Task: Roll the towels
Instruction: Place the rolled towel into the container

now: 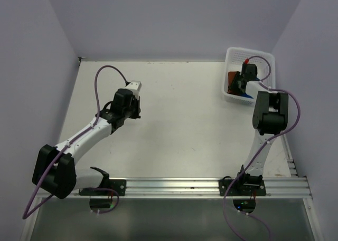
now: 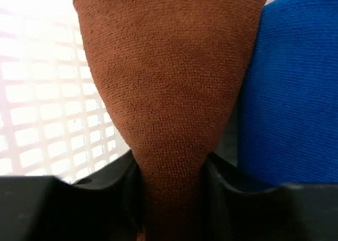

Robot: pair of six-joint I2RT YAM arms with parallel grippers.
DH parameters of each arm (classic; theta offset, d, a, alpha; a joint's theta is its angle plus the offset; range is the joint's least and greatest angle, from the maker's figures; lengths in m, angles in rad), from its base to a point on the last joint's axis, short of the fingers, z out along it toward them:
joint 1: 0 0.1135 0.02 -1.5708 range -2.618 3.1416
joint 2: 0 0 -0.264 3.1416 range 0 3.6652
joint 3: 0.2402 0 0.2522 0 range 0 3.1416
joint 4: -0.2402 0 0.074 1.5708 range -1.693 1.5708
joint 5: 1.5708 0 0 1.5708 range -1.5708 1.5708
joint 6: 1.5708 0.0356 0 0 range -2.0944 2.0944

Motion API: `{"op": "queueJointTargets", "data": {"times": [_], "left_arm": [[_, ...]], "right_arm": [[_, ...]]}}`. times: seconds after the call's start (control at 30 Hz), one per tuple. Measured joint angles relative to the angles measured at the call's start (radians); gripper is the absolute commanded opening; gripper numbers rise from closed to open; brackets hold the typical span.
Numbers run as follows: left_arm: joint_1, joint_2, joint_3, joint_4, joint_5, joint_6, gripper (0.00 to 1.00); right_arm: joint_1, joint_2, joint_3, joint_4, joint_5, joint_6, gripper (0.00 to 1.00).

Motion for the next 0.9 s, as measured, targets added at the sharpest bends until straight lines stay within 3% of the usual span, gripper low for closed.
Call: {"op": "queueJointTargets", "data": {"times": [0.07,0.1,0.2,0.57,0.9], "left_arm": [[0.0,0.003,0.0,0.0,0.006,0.006,0.2],[0.0,0.003,0.0,0.001,0.008,0.009,0.28],[0.0,0.003,0.0,0.008,0.015,0.017,0.36],[0.001,0.003,0.0,0.011,0.021,0.018,0.44],[0.003,-0.038,0.0,0.011,0.022,0.021,0.49]], "right_arm": [[0.0,0.0,0.0,-0.002,-0.006,0.005,0.53],[0.0,0.0,0.0,-0.002,-0.012,0.006,0.55],[0.001,0.0,0.0,-0.005,-0.024,0.01,0.59],[0.002,0.0,0.044,-0.086,-0.047,0.021,0.7],[0.002,-0.066,0.201,-0.239,-0.038,0.017,0.8]]}}
